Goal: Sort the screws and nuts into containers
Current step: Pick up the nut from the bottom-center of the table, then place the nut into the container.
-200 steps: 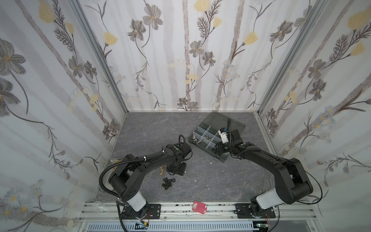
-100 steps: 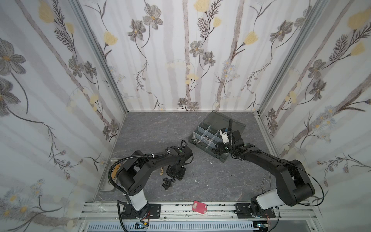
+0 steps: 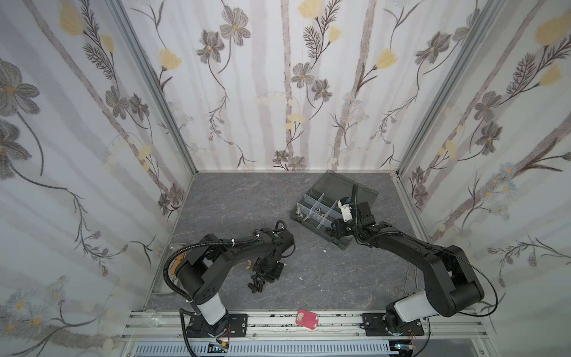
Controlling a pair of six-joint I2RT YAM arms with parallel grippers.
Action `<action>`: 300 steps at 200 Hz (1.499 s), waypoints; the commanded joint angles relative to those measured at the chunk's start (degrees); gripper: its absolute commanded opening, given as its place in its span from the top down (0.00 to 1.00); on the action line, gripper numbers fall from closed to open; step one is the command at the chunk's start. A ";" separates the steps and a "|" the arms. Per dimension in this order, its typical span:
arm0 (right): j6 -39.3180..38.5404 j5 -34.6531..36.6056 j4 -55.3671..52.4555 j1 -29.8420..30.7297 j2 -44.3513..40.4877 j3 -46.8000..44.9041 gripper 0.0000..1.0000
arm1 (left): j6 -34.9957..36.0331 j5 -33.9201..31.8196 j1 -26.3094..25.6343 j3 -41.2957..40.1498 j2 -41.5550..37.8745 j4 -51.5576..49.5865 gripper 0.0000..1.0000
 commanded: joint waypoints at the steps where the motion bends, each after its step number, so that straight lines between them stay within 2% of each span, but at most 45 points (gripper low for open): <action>1: 0.50 -0.72 2.05 0.09 0.05 0.16 0.47 | -1.40 -1.85 -0.10 -1.07 0.93 0.66 0.77; 51: 1.03 -0.60 2.21 0.13 -1.96 0.92 0.46 | -1.20 -4.05 -0.06 3.06 0.53 3.39 0.86; 77: 1.26 -1.07 4.23 0.08 -6.51 0.51 0.43 | 1.46 -6.63 -0.06 12.11 1.07 4.31 0.87; 99: 2.05 0.14 8.14 0.15 -11.90 -1.53 0.40 | 4.85 -5.98 -0.30 22.32 3.26 7.85 0.86; 116: 3.51 4.61 11.59 0.15 -16.22 -3.47 0.39 | 8.15 -4.84 -1.27 32.27 7.58 9.79 0.85; 143: 6.33 14.79 15.24 0.03 -22.78 -9.39 0.38 | 14.21 -3.17 -3.68 47.71 18.83 10.75 0.85; 160: 7.40 18.44 17.60 -0.09 -26.42 -12.47 0.36 | 16.28 -2.82 -4.10 56.35 25.59 11.25 0.85; 192: 9.18 22.41 18.12 -0.09 -32.41 -16.01 0.36 | 18.29 -3.30 -4.17 65.40 34.04 11.19 0.81; 202: 9.18 22.75 18.30 -0.03 -33.63 -16.94 0.34 | 18.72 -3.63 -4.10 66.11 35.33 11.31 0.76; 214: 9.21 22.76 17.74 -0.07 -33.99 -17.19 0.34 | 19.26 -3.12 -4.10 66.15 35.81 11.40 0.58; 231: 9.03 22.23 17.17 -0.04 -33.40 -16.99 0.34 | 19.71 -2.23 -4.10 64.45 34.49 12.34 0.58; 241: 8.78 21.53 17.54 -0.03 -32.96 -16.84 0.34 | 19.71 -2.48 -4.11 62.70 33.12 13.36 0.53; 263: 7.69 17.68 19.61 -0.05 -31.01 -16.16 0.34 | 19.18 -3.53 -3.97 58.17 28.46 15.77 0.54; 280: 7.25 13.61 20.34 0.14 -29.04 -15.00 0.34 | 18.52 -0.77 -2.92 49.87 21.46 22.36 0.56; 300: 7.33 10.46 22.04 0.15 -27.17 -14.66 0.35 | 16.54 -2.17 -1.87 42.12 14.46 27.61 0.54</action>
